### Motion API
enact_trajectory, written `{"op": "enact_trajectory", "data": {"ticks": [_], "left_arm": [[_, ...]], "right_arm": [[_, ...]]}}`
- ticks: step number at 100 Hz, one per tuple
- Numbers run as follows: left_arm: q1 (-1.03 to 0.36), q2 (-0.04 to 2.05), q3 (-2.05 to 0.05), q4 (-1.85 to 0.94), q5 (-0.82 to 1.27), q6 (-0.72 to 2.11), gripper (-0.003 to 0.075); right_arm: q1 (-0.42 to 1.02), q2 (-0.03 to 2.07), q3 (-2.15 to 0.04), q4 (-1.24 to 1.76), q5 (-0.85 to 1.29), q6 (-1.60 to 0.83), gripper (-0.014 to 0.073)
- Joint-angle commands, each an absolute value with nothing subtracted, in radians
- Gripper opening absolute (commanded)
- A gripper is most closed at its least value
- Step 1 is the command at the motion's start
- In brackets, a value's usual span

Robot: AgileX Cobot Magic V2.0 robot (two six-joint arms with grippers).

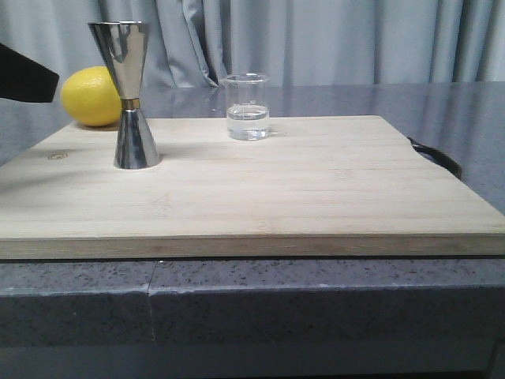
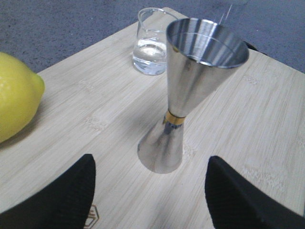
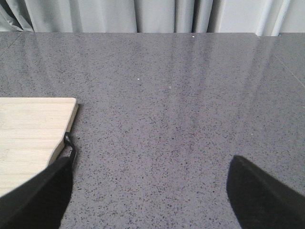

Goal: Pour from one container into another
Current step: 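Move the open left gripper toward the steel jigger's upper cup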

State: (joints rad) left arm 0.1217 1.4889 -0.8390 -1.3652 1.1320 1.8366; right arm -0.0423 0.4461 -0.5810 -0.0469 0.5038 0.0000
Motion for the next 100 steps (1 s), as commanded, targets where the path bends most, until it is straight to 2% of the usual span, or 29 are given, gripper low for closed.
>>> {"op": "enact_trajectory", "data": {"ticks": [1, 24, 58, 100], "left_arm": [[0.124, 1.483, -0.871, -1.478, 1.224, 1.907, 0.0448], [0.109, 1.523, -0.871, -1.541, 1.256, 2.010, 0.0448], [0.001, 1.593, -0.871, -1.649, 1.256, 2.158, 0.0448], [-0.089, 1.666, -0.871, -1.806, 1.256, 2.208, 0.0448]], "right_arm": [[-0.051, 0.461, -0.615, -0.049, 0.432, 0.000, 0.0597], [-0.051, 0.461, -0.615, -0.049, 0.432, 0.000, 0.0597], [-0.051, 0.461, -0.615, -0.049, 0.432, -0.006, 0.0597], [-0.051, 0.461, -0.615, -0.053, 0.463, -0.006, 0.0597]]}}
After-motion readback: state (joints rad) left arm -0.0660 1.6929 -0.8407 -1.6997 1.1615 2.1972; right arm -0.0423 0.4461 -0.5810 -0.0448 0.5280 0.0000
